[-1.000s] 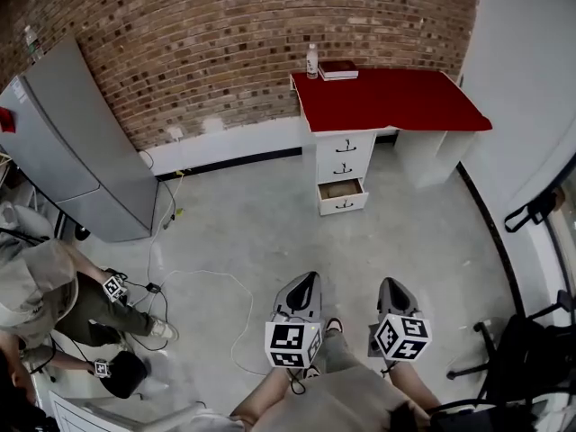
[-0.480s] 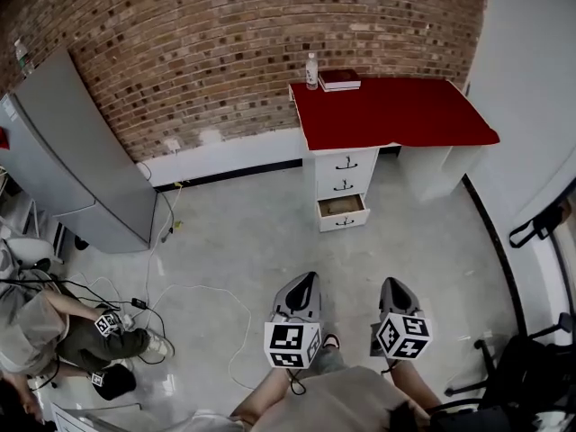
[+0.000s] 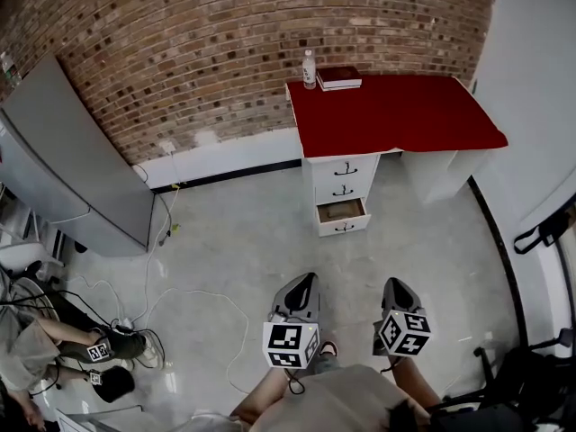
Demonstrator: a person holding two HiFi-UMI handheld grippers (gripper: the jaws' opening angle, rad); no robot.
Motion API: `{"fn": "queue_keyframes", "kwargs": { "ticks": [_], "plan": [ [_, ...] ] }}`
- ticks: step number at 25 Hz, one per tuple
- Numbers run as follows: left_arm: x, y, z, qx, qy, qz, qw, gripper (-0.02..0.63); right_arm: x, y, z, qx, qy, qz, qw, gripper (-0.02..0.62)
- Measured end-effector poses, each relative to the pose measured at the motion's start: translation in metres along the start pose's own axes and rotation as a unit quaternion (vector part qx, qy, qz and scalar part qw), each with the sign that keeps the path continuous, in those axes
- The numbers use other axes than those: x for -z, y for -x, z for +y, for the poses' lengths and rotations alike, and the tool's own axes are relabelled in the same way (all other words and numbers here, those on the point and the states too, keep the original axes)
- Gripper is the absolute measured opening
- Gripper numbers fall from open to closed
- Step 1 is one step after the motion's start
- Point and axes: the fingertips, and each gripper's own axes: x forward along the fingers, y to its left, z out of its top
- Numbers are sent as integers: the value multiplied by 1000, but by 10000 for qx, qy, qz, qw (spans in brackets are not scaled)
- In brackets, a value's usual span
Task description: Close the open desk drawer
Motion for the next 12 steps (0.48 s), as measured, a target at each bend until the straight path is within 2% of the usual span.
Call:
{"fn": "queue_keyframes", "kwargs": {
  "ticks": [12],
  "plan": [
    [-14, -80, 1, 2, -67, 18, 10000, 8, -18, -64, -28, -209, 118, 330, 9992, -2]
  ]
}}
